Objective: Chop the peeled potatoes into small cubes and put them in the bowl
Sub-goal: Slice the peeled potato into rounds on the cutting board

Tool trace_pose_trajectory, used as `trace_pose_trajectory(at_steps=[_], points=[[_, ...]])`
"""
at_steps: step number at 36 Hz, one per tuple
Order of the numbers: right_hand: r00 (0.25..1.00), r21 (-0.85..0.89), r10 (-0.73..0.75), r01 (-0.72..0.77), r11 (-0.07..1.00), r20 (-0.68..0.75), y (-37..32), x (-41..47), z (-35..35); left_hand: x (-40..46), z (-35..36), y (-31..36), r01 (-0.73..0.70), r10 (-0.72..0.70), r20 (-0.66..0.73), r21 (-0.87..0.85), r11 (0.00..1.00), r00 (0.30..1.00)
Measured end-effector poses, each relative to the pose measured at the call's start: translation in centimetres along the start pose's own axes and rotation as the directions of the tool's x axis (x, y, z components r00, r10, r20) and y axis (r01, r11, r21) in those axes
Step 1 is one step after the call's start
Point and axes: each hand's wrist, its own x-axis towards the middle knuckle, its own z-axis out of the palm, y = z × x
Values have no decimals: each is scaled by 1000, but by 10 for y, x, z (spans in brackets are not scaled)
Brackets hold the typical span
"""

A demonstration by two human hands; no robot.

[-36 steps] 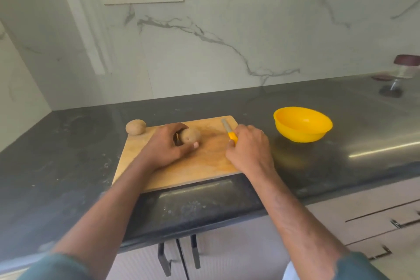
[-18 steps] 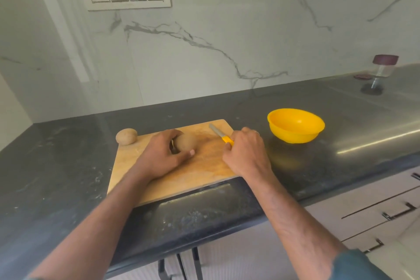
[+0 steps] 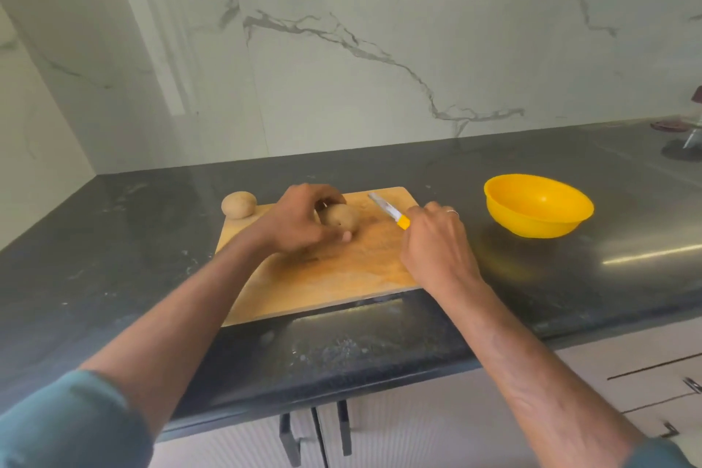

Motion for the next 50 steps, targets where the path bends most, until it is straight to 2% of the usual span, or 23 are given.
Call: trace_pose_trajectory(at_steps=[4, 11, 16, 19, 22, 28, 41, 50], points=[[999, -38, -51, 51, 998, 13, -2, 0, 0, -4, 13, -10, -26, 21, -58, -84, 996, 998], [990, -29, -134, 135, 990, 49, -7, 7, -1, -4, 5, -19, -23, 15, -52, -150, 988, 999], [999, 134, -43, 46, 990, -23, -33, 15, -2, -6, -4, -32, 9, -16, -44, -154, 988, 999], [998, 260, -62, 65, 963, -21, -51, 11, 2, -9, -7, -38, 36, -46, -63, -157, 987, 997], [995, 307, -103, 94, 947, 12, -56, 4, 3, -10, -9, -36, 45, -58, -85, -151, 988, 995], [995, 374, -95, 84, 923, 12, -51, 4, 3, -9, -10, -33, 0, -11, -83, -133, 991, 997], [996, 348, -90, 86, 934, -3, -55, 1, 2, -22, -14, -23, -42, 50, 21, -296, 954, 999], [993, 363, -103, 114, 925, -49, -60, -5, -7, -33, -8, -18, -22, -12, -89, -367, 930, 996]])
